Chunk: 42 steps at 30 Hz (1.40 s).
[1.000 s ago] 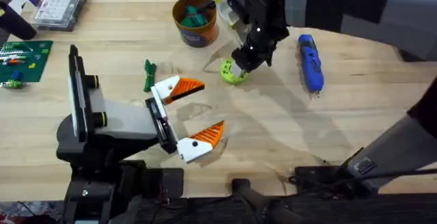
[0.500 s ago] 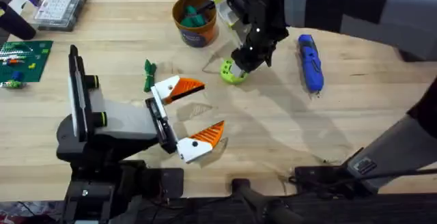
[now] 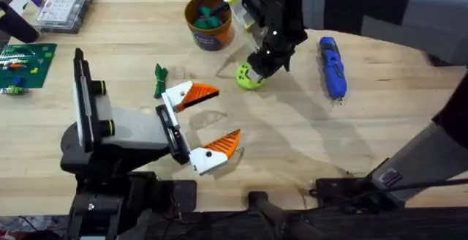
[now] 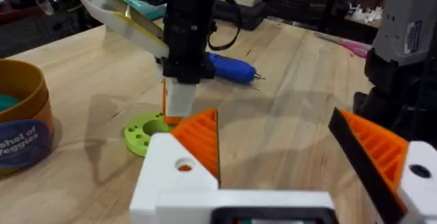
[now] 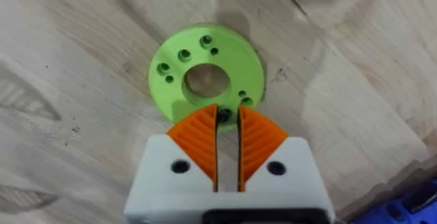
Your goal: Pick up the gripper from the table and insert it into the empty holder that is missing its gripper. Then pick up a screw, insert it into the mounting hole, and use the screwdriver to tighten it. Finally, clean up the table by picking up the vegetable and placing it into the bucket.
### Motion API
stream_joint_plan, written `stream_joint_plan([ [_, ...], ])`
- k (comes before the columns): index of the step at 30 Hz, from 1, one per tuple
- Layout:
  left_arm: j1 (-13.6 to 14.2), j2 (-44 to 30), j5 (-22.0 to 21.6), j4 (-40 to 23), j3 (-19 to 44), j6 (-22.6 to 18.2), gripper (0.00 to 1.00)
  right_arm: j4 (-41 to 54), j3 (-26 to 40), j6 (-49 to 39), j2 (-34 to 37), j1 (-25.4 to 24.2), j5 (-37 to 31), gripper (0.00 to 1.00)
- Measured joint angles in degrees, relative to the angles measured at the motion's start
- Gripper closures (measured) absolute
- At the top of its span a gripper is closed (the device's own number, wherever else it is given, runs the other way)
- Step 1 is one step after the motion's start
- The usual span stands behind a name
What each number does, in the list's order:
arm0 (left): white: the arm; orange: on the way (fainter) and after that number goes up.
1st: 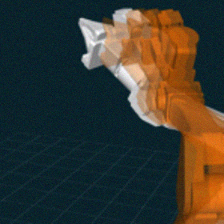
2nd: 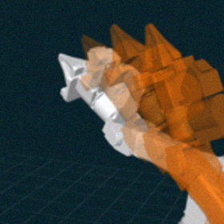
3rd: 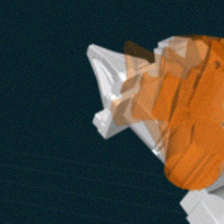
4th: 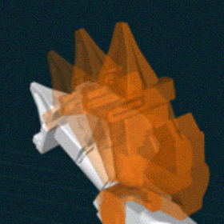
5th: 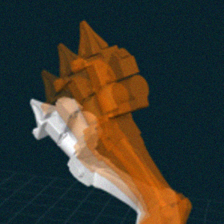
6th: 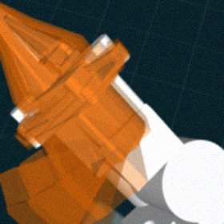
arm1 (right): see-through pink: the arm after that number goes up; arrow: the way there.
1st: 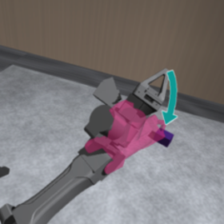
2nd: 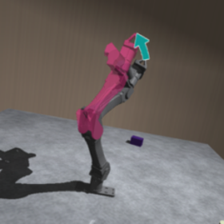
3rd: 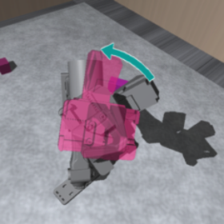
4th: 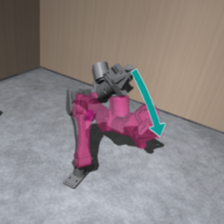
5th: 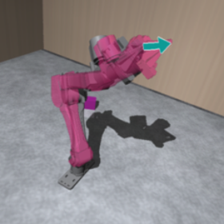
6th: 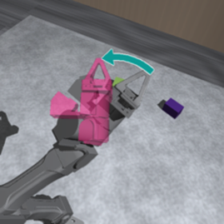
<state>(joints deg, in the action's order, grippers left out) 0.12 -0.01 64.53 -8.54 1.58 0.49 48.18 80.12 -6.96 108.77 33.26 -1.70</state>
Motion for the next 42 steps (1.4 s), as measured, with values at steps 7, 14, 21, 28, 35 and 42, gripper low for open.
stream_joint_plan([
  [7, 0.0, 0.0, 0.0, 0.0, 0.0, 0.0, 0.011, 0.0, 0.0, -0.2, 0.0, 0.0, -0.5, 0.93],
  [14, 0.0, 0.0, 0.0, 0.0, 0.0, 0.0, 0.011, 0.0, 0.0, -0.3, 0.0, 0.0, -0.4, 0.993],
  [21, 0.0, 0.0, 0.0, 0.0, 0.0, 0.0, 0.011, 0.0, 0.0, -0.3, 0.0, 0.0, -0.4, 0.994],
  [28, 0.0, 0.0, 0.0, 0.0, 0.0, 0.0, 0.011, 3.1, 1.9, 0.3, 0.0, 0.0, -0.4, 0.994],
  [35, 0.0, 0.0, 0.0, 0.0, 0.0, 0.0, 0.011, 13.2, 11.7, 0.5, -0.2, 0.0, -0.4, 0.994],
  [42, 0.0, 0.0, 0.0, 0.0, 0.0, 0.0, 0.011, 22.7, 24.4, 0.6, -0.9, 0.0, -0.4, 0.994],
])
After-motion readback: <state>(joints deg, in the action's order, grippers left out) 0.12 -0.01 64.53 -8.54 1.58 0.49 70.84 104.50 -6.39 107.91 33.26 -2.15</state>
